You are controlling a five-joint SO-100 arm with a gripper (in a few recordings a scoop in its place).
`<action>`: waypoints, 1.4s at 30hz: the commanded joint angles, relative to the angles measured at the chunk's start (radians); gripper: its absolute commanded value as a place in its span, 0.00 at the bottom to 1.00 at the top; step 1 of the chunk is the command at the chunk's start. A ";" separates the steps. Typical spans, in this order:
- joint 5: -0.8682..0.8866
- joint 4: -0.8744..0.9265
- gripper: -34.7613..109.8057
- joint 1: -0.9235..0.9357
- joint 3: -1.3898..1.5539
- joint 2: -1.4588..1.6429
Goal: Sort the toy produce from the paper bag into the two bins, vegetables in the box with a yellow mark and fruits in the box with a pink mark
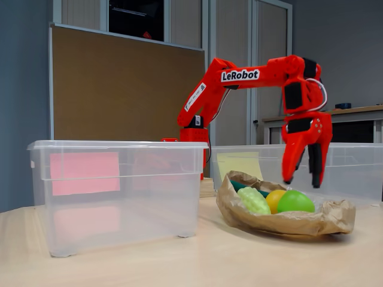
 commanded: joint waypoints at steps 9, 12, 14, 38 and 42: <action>-0.017 0.067 0.51 0.041 -0.232 -0.189; -0.038 0.097 0.49 0.041 -0.302 -0.241; -0.048 0.098 0.46 0.043 -0.319 -0.259; -0.426 0.376 0.40 0.071 -0.310 0.298; -0.462 0.374 0.40 0.169 -0.104 0.529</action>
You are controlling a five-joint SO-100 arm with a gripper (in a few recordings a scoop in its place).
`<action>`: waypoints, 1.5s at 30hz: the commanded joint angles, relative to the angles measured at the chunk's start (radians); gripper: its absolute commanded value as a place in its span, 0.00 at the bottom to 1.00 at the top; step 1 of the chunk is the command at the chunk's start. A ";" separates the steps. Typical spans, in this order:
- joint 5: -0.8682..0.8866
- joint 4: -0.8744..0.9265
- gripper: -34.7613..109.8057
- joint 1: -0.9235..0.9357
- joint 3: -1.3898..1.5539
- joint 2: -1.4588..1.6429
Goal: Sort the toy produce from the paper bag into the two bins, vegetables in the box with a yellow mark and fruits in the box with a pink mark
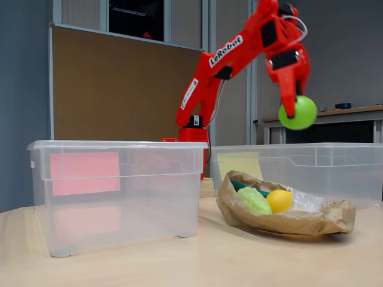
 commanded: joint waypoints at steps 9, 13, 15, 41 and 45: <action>-0.064 -0.029 0.40 0.488 0.592 0.606; -0.040 -0.126 0.41 0.690 0.793 0.713; -0.025 -0.186 0.41 0.770 0.873 0.735; 0.061 -0.839 0.46 1.282 1.543 0.591; 0.034 -0.854 0.53 1.287 1.568 0.607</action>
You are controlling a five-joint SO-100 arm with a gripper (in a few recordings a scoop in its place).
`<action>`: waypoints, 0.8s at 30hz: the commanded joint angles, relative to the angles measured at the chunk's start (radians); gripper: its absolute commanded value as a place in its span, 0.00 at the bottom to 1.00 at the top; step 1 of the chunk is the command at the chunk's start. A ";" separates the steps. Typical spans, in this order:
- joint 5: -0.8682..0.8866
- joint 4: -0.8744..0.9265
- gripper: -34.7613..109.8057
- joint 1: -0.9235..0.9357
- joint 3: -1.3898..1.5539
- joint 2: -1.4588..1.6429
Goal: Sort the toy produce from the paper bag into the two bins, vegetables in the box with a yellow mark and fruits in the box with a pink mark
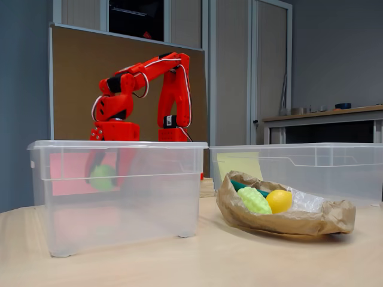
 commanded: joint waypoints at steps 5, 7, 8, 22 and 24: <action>-0.055 -0.020 0.58 0.018 0.020 0.103; -0.087 -0.011 0.59 0.008 0.008 0.146; -0.115 -0.003 0.58 -0.002 -0.006 0.172; -0.341 0.267 0.49 -0.569 -0.348 0.520; -0.307 0.258 0.48 -0.704 -0.370 0.525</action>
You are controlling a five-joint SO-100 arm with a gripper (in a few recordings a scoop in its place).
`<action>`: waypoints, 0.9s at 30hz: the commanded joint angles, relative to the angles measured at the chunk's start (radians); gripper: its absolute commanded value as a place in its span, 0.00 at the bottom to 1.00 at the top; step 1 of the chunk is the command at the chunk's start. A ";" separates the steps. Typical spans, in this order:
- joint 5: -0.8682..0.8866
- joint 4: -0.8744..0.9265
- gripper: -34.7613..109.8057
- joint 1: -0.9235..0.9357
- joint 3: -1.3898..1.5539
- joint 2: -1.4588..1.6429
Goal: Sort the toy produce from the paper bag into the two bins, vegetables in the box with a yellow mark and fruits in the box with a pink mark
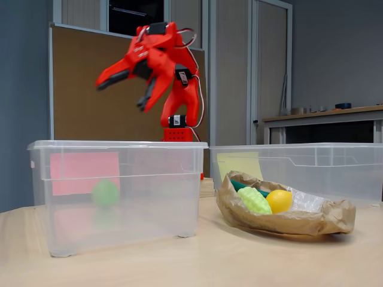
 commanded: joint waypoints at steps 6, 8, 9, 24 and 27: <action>0.181 -0.051 0.47 -0.446 -0.066 -0.041; 0.232 -0.087 0.47 -0.509 -0.052 -0.083; 0.259 -0.109 0.47 -0.538 -0.043 -0.109; 0.848 -0.325 0.48 -0.756 -0.083 -0.719; 0.877 -0.327 0.49 -0.756 -0.137 -0.799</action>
